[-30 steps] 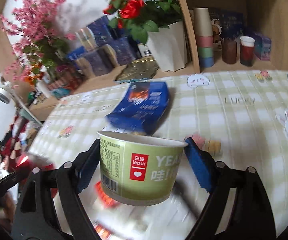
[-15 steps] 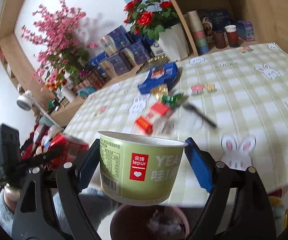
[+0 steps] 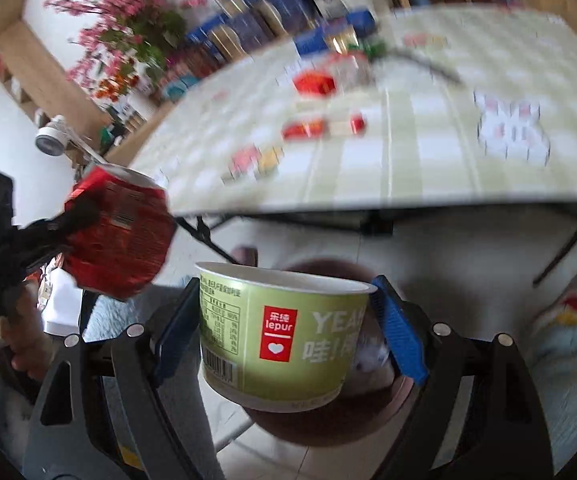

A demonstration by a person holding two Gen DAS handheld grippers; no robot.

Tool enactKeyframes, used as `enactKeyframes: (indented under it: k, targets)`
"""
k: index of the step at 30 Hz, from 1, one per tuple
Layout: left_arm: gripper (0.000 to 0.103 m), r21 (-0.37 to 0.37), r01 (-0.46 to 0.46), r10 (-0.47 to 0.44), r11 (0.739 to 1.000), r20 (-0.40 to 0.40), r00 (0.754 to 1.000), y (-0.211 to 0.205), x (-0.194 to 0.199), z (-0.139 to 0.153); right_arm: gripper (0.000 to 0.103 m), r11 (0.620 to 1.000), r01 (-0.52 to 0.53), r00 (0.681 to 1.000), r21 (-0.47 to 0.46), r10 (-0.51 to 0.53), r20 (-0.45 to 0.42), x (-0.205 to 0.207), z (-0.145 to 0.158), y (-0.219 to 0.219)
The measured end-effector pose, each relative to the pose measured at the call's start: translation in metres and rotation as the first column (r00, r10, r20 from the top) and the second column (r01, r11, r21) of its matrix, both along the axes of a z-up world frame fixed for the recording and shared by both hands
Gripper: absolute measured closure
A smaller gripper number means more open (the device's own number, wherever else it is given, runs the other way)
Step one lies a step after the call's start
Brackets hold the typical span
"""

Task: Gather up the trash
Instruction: 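Lower the green cup into the bin and open the right gripper while the left carries the can, then lower the red can into the bin and open the left gripper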

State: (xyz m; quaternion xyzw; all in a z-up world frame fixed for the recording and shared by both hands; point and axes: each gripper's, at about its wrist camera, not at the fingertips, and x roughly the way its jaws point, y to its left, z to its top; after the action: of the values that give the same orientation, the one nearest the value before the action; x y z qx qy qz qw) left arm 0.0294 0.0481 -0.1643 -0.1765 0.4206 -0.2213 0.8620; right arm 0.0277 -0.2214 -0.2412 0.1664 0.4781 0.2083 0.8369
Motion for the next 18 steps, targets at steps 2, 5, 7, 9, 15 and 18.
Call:
enactKeyframes:
  k: [2, 5, 7, 9, 15, 18]
  targets:
    - [0.096, -0.015, -0.009, 0.009, 1.0, -0.011, 1.0, 0.004, -0.007, -0.003, 0.02, 1.0, 0.01, 0.999, -0.002, -0.01, -0.046, -0.001, -0.012, 0.002]
    - [0.096, -0.013, -0.014, 0.014, 1.0, -0.018, 1.0, 0.007, -0.011, -0.006, 0.02, 1.0, 0.011, 0.998, -0.009, -0.012, -0.069, -0.001, -0.017, 0.005]
    - [0.096, -0.011, -0.015, 0.014, 1.0, -0.025, 1.0, 0.007, -0.013, -0.008, 0.019, 1.0, 0.008, 0.998, -0.011, -0.009, -0.068, -0.001, -0.016, 0.008]
    - [0.096, -0.01, -0.015, 0.015, 1.0, -0.031, 0.999, 0.007, -0.013, -0.01, 0.018, 1.0, 0.003, 0.998, -0.015, -0.004, -0.066, 0.0, -0.015, 0.01]
    - [0.096, 0.01, -0.004, 0.005, 1.0, -0.015, 1.0, 0.003, -0.015, -0.011, 0.012, 1.0, 0.023, 0.998, 0.014, -0.022, -0.06, 0.003, -0.011, 0.005]
    - [0.096, 0.016, -0.004, 0.004, 1.0, -0.024, 1.0, 0.001, -0.014, -0.013, 0.009, 0.999, 0.05, 0.998, 0.005, -0.05, -0.025, 0.003, -0.002, -0.001]
